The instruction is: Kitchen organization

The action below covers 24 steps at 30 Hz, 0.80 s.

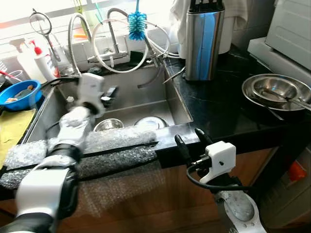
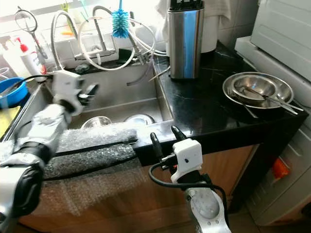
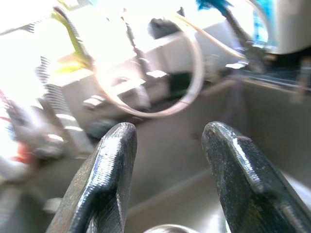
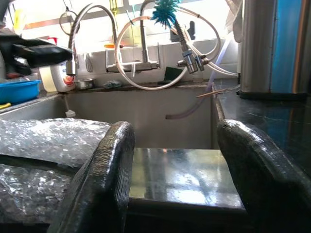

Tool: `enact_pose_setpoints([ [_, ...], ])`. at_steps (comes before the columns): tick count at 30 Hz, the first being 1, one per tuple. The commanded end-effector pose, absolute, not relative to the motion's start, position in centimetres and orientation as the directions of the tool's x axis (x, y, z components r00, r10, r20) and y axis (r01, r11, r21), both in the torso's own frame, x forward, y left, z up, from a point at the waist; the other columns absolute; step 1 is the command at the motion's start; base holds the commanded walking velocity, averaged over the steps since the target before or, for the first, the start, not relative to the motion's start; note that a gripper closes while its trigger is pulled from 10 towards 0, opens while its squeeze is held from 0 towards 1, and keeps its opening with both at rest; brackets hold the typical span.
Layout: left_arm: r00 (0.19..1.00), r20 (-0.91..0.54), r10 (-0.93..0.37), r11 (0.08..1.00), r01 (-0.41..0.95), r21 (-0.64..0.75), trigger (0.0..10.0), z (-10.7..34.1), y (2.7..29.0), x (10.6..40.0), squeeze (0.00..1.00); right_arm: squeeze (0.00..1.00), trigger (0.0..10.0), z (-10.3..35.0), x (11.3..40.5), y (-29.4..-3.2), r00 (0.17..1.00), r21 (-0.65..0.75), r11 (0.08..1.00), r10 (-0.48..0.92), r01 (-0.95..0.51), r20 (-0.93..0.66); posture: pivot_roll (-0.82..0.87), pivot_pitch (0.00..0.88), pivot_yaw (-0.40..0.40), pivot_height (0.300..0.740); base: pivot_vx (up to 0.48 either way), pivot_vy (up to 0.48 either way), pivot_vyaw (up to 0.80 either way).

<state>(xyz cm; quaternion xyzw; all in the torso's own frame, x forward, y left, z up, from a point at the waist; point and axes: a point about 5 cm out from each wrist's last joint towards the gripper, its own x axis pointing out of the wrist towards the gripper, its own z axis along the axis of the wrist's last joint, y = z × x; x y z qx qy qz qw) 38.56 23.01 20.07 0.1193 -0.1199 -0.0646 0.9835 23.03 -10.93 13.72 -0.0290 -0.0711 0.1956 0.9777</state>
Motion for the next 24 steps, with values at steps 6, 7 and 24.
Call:
enact_pose_setpoints([
  [6,0.947,0.307,-0.092,0.956,-0.003,0.295,10.0,20.4,27.1,35.9,0.00,0.00,10.0,13.6,23.0,-10.7,0.913,-0.082,0.921,0.388,-0.380,0.128,-0.18,0.000,0.176,0.740,0.000,0.000,0.00],
  [7,0.947,0.311,-0.080,0.955,-0.017,0.296,10.0,19.8,27.7,34.9,0.00,0.00,10.0,13.6,23.0,-10.7,0.913,-0.084,0.922,0.387,-0.379,0.130,-0.18,0.000,0.175,0.740,0.000,0.000,0.00],
  [24,0.965,0.261,-0.038,0.981,-0.013,0.192,10.0,14.7,25.1,26.4,0.00,0.00,10.0,13.7,23.1,-11.0,0.906,-0.089,0.916,0.401,-0.391,0.137,-0.17,0.000,0.153,0.740,0.000,0.000,0.00],
])
